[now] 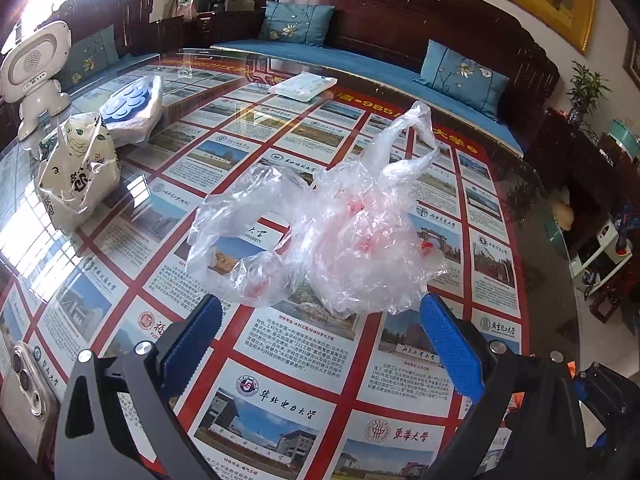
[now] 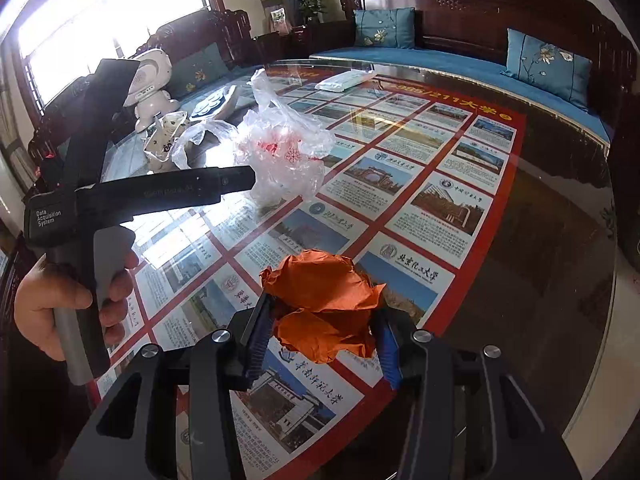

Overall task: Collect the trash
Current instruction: 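Grasp the clear plastic bag with the left tool while the right tool holds the paper, then carry both items over the bucket and open the left tool to drop the bag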

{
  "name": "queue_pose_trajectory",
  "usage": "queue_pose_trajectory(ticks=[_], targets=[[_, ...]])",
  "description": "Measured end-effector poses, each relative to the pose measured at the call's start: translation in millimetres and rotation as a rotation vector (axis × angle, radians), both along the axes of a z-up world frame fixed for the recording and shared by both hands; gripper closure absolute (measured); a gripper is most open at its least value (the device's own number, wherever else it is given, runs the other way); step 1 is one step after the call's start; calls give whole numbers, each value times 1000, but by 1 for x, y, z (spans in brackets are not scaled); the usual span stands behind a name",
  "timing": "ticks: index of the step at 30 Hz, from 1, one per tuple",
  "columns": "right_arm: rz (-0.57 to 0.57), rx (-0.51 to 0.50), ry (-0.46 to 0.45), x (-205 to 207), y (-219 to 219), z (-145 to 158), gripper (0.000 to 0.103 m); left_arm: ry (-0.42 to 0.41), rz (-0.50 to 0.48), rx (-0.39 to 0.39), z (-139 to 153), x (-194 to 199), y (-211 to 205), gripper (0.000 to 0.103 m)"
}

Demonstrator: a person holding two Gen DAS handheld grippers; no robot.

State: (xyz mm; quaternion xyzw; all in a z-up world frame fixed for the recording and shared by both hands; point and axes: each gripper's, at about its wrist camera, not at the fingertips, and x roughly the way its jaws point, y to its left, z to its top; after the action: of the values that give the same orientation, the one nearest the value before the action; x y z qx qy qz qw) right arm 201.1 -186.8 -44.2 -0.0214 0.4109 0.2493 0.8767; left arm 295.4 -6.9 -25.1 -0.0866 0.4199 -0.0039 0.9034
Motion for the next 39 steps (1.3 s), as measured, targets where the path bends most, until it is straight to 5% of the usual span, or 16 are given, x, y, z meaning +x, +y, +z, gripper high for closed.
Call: queue_pose_trajectory(ticks=[14,15,17,19,22,28,39], targets=[[24,-2,1,19,6,-3,58,25,90,-72,1,31,4,5],[24,-1,5,19,6,-5,58,33,94,-69,-2,34,4,8],[25,1,7,19,3,-6,58,51,88,-85,-8,37,6,40],[28,1,4,17,2,-6,58,73,82,-114,-13,39,8,56],[26,9,2,16,1,-4,58,64,54,-115,-14,37,5,72],[32,13,-1,9,0,-1,58,41,7,-124,-10,21,3,86],[18,17,-19,-31,-17,11,58,-52,-107,-104,20,-67,-13,86]])
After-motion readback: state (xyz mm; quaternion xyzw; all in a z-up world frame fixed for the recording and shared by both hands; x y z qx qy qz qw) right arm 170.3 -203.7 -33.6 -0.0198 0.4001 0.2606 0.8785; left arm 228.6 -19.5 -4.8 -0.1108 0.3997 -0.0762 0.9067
